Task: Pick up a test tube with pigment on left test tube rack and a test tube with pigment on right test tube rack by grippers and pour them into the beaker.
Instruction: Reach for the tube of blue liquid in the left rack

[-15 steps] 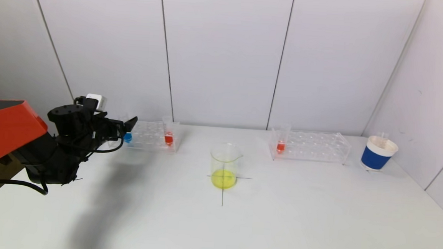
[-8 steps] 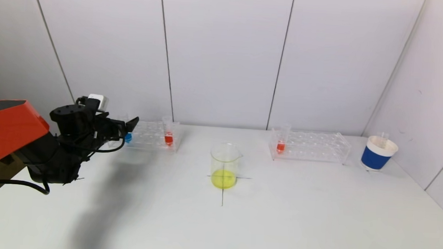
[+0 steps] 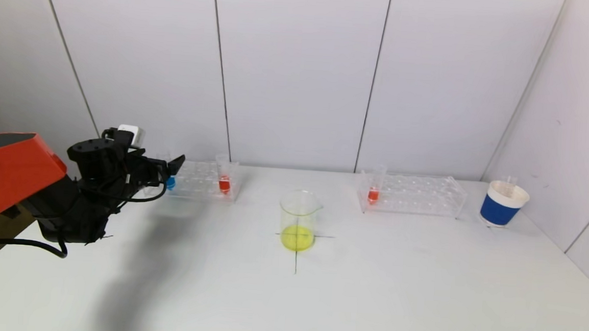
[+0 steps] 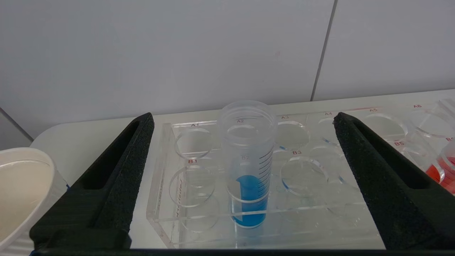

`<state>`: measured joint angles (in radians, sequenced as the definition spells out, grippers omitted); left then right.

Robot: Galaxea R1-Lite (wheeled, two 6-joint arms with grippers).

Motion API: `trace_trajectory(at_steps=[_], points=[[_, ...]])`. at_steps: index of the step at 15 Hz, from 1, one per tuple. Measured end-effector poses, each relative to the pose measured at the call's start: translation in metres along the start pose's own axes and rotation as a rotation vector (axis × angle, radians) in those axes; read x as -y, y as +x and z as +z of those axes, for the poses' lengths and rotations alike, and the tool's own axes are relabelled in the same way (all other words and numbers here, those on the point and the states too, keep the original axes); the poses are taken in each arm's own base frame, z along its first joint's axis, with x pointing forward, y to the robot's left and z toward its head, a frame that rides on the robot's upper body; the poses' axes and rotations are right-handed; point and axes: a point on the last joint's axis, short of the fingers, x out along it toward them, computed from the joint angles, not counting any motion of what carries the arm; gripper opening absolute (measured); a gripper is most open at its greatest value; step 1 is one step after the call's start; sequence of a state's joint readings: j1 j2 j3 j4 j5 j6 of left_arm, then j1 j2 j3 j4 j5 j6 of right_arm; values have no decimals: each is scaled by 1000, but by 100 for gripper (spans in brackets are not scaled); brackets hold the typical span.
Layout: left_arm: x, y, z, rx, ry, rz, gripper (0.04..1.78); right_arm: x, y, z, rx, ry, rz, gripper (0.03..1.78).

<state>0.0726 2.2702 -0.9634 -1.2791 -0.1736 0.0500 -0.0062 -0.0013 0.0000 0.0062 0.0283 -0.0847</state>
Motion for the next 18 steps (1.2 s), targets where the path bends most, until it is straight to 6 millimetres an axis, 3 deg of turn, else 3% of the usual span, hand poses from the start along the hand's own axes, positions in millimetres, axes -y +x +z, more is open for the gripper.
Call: trace_trajectory(at_steps=[13, 16, 18], points=[[-1, 2, -4, -5, -2, 0, 176, 0, 0, 0, 0, 0, 0, 176], [-1, 2, -4, -6, -2, 0, 158, 0, 0, 0, 0, 0, 0, 176], [-1, 2, -5, -7, -3, 1, 133, 0, 0, 0, 0, 0, 0, 176]])
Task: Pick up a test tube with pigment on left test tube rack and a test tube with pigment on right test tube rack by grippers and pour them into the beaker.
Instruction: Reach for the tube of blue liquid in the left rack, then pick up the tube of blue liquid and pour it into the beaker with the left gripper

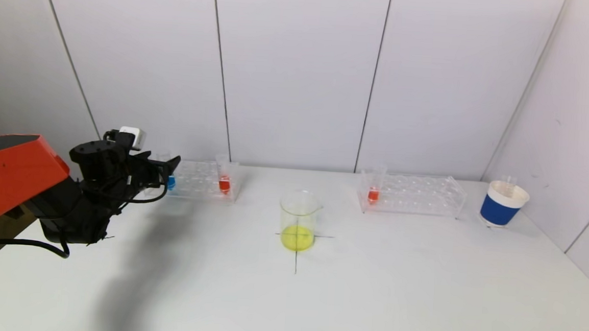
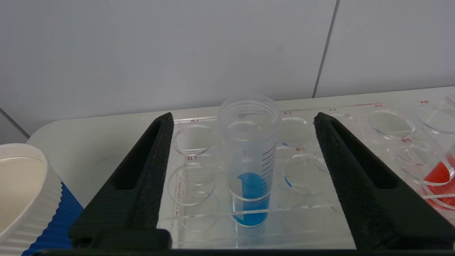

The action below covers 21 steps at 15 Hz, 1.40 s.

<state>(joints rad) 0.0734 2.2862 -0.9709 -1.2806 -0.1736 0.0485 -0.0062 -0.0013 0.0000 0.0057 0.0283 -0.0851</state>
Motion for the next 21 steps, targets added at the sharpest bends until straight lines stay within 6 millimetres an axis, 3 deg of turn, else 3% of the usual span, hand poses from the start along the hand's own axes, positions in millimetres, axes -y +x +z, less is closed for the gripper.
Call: trace_trajectory(at_steps=[4, 5, 21], points=[[0, 0, 0, 1, 0, 0, 60, 0, 0, 0, 0, 0, 0, 176], [0, 0, 0, 1, 0, 0, 49, 0, 0, 0, 0, 0, 0, 176], [0, 0, 5, 14, 1, 1, 43, 0, 0, 0, 0, 0, 0, 176]])
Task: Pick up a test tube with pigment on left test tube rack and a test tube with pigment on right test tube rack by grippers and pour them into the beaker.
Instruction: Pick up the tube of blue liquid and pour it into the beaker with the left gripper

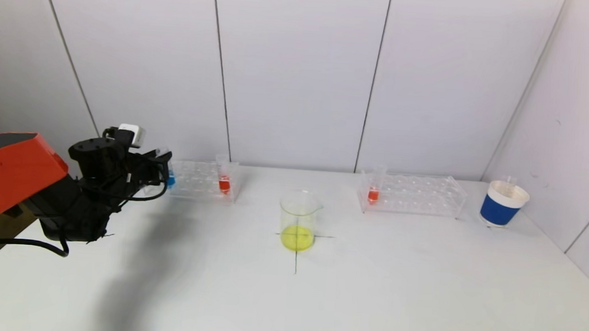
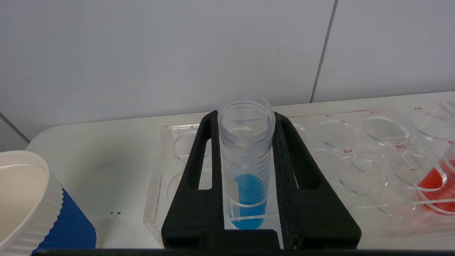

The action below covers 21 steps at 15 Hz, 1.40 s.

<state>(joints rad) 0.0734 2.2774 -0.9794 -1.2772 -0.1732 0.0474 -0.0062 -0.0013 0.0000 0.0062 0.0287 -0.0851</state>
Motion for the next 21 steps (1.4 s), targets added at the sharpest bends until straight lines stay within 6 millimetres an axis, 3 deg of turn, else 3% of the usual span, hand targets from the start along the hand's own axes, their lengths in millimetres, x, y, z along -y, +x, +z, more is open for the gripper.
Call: trace_trajectory(at_steps=[10, 21], points=[[-2, 2, 42, 33, 3, 5, 44, 0, 0, 0, 0, 0, 0, 176], [4, 6, 110, 83, 12, -11, 44, 0, 0, 0, 0, 0, 0, 176]])
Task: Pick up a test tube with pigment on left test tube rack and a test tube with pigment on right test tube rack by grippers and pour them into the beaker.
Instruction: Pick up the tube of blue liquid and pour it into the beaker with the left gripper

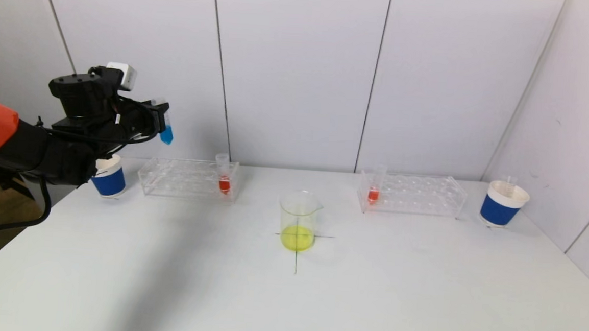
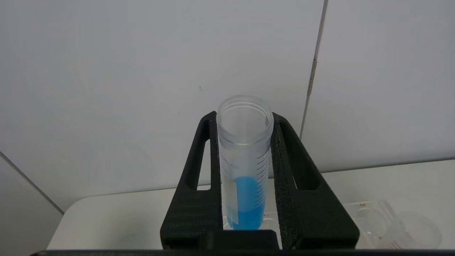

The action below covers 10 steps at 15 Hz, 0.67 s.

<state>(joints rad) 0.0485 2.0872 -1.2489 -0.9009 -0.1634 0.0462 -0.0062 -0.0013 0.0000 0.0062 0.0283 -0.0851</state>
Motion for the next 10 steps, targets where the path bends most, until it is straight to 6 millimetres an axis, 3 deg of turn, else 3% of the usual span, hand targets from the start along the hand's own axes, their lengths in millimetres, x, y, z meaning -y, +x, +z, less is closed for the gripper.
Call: trace_trajectory(at_steps=[10], points=[[53, -18, 78, 52, 29, -125, 44, 0, 0, 0, 0, 0, 0, 176]])
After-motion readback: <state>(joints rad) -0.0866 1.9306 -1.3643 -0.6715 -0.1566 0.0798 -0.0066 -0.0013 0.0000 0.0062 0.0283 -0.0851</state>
